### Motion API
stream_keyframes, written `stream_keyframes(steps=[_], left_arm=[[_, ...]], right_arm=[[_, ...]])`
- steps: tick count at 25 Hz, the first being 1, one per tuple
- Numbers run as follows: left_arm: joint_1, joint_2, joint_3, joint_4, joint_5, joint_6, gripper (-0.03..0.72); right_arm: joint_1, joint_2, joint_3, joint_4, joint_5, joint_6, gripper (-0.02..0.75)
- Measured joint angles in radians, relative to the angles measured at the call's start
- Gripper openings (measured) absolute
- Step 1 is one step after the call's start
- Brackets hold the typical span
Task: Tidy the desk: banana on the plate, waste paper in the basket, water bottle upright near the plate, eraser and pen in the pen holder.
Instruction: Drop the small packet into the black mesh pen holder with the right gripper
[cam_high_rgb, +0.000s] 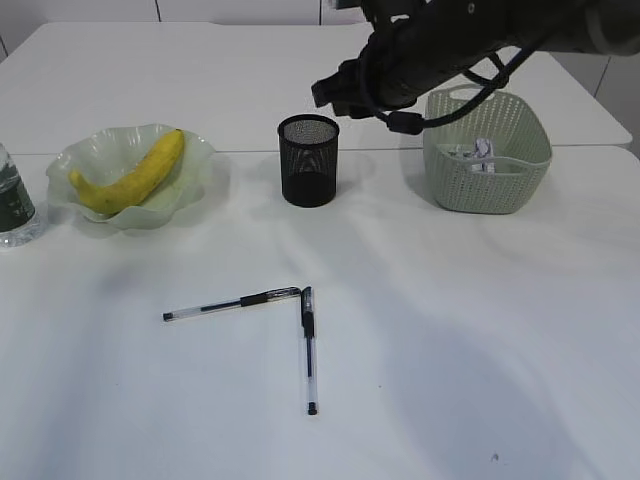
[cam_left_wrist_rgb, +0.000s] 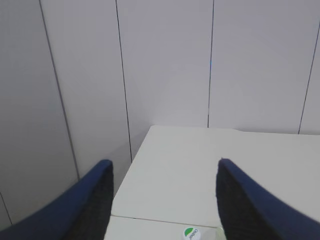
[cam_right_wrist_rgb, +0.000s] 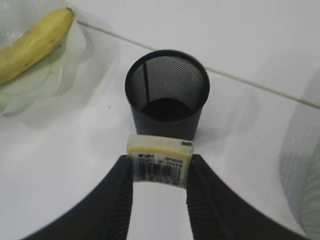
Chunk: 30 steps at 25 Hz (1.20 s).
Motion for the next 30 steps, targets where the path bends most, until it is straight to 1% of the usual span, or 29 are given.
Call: stream_keyframes(steps=[5,8,17,23,30], left_arm=[[0.0,0.0,0.0,0.0,0.0,0.0,0.451],[0.0,0.0,0.0,0.0,0.0,0.0,0.45],[0.0,0.0,0.0,0.0,0.017,0.0,0.451],[0.0,0.0,0.0,0.0,0.017,0.0,0.45],[0.0,0.0,0.0,0.003,0.017,0.0,0.45]], right_arm=[[-0.02,0.022,-0.012,0.003,-0.092,0.0,0.253],[-0.022,0.06,-0.03,0.006,-0.122,0.0,0.253],[-0.022,0.185,-0.146,0.008,-0.247,0.0,0.253],[-0.03,0.248,-0.208,0.011,-0.28,0.001,0.253],[-0.047,0.301,-0.242,0.034,-0.309,0.001,0.253]])
